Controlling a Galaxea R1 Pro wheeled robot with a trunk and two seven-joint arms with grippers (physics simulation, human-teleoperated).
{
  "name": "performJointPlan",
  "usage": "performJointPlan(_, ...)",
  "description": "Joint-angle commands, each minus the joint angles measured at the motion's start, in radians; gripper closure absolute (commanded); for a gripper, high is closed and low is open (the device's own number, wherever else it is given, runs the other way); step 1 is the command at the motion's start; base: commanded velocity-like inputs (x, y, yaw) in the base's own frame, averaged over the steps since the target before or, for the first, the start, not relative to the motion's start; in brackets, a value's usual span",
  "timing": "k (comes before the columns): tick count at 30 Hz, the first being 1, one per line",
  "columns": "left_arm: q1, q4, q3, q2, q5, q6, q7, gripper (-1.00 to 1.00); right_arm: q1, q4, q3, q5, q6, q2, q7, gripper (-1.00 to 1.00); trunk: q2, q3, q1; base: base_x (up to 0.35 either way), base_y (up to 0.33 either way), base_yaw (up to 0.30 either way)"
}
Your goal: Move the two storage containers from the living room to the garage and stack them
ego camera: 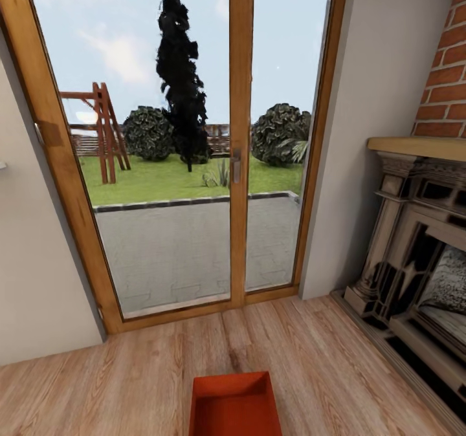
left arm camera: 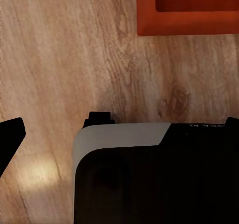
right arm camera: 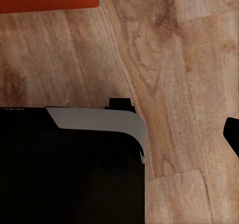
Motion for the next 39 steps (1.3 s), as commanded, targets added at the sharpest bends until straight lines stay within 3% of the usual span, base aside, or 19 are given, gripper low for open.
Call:
performJointPlan(1, -0.001, 0.001, 0.0, 0.0, 0.007, -0.003, -0.005, -1.0, -0.001, 0.003, 0.008, -0.008, -0.005, 0.0, 0.0, -1.0, -0.001, -0.001, 0.0, 0.0, 0.0, 0.0)
performJointPlan(39, -0.001, 0.003, -0.003, -0.004, 0.007, -0.003, -0.005, -1.0, -0.001, 0.003, 0.006, -0.013, -0.002, 0.001, 0.0, -1.0, -0.001, -0.002, 0.0, 0.0, 0.0, 0.0)
